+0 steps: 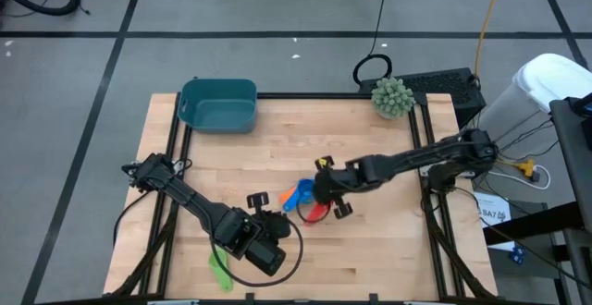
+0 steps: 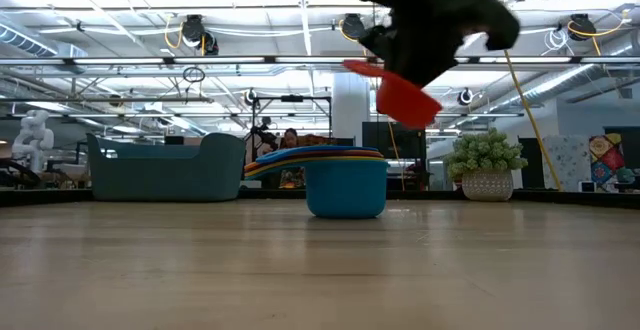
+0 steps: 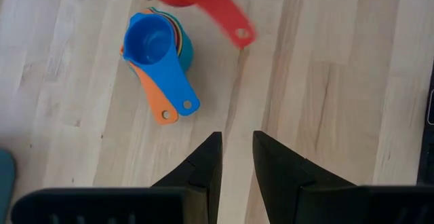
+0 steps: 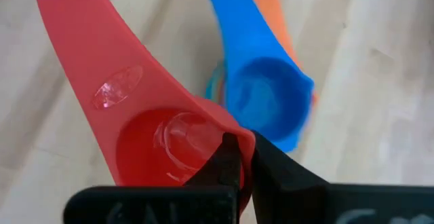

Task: Nest measuring cups in basket
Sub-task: Stack the red measuring cup on top of the blue measuring cup

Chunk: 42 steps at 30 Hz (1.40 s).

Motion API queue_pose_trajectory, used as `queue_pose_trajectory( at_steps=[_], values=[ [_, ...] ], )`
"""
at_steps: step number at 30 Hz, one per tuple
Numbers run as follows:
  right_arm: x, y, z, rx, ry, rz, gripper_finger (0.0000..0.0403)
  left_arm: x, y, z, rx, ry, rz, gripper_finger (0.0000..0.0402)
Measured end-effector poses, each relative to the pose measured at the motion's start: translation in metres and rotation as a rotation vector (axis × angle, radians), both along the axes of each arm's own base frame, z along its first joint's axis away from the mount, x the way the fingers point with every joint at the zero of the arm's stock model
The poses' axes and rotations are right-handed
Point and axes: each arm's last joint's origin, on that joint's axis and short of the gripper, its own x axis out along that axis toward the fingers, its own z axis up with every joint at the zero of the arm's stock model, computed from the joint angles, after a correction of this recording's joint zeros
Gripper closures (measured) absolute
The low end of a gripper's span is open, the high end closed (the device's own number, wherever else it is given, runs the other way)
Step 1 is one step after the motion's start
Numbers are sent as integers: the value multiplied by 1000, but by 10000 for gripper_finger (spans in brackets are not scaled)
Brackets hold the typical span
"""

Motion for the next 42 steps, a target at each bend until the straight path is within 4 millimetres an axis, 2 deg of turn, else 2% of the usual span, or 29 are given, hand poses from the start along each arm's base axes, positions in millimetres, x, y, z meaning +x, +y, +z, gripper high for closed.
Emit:
queue_pose_trajectory(
  at_steps=[5, 10, 13, 21, 42],
  values=[
    [6, -15, 13, -16, -12, -11, 403, 0, 0, 0, 0, 1, -1, 314],
    [13, -18, 30, -3, -51, 10, 403, 0, 0, 0, 3, -2, 1, 314],
    [20, -20, 26, -7, -24, 14, 403, 0, 0, 0, 2, -3, 3, 314],
    [42, -23, -5, -25, 67, 26, 403, -1, 0, 0, 4, 2, 7, 314],
    [56, -36, -2, -23, -20, 40, 403, 0, -2, 1, 0, -30, 24, 314]
  ],
)
